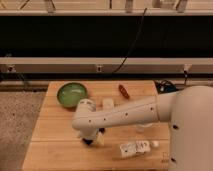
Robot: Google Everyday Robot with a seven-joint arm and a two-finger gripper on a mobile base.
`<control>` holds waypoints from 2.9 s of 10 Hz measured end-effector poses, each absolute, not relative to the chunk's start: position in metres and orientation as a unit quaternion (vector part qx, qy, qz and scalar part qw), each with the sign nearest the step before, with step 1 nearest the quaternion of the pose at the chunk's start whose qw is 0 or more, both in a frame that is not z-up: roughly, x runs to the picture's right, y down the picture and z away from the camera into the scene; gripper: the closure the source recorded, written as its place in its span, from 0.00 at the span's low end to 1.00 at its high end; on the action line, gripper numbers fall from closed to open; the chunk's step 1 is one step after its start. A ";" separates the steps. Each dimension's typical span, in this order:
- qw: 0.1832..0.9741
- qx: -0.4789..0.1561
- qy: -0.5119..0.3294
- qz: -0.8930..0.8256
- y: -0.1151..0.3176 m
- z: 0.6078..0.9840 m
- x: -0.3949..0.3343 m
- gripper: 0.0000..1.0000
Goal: Place the eraser on the white sponge
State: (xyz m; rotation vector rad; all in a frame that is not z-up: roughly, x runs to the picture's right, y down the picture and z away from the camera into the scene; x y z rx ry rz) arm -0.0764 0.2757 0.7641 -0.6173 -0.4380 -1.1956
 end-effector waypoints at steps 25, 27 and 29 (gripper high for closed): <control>0.817 -0.269 -0.180 -0.477 0.247 0.789 -0.064 1.00; 0.815 -0.262 -0.178 -0.485 0.239 0.781 -0.061 1.00; 0.813 -0.249 -0.175 -0.496 0.223 0.770 -0.060 1.00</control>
